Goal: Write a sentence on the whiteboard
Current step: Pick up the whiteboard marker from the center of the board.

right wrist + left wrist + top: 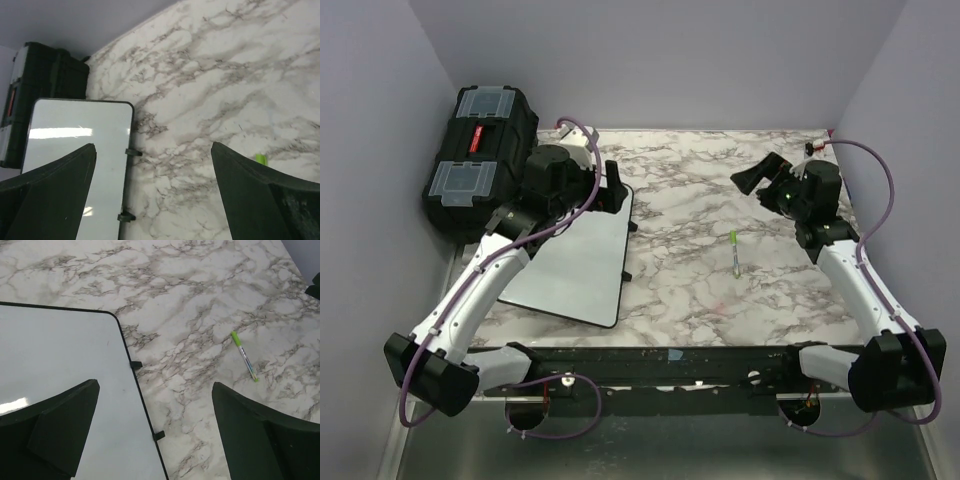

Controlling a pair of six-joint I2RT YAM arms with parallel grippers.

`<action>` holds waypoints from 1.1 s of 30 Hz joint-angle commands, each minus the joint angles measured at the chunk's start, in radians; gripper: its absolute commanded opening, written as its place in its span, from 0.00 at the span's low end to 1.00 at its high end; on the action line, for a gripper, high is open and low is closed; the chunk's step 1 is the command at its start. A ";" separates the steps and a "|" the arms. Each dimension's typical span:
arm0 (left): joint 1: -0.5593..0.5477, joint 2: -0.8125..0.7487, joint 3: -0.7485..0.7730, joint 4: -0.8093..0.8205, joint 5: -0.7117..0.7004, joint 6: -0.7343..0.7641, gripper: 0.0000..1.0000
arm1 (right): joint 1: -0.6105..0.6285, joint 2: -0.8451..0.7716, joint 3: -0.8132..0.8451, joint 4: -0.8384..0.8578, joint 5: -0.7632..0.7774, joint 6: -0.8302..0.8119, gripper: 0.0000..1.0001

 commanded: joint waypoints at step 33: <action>-0.196 0.025 -0.013 -0.034 -0.086 0.119 0.96 | 0.223 0.382 -0.001 -0.562 0.440 -0.004 0.54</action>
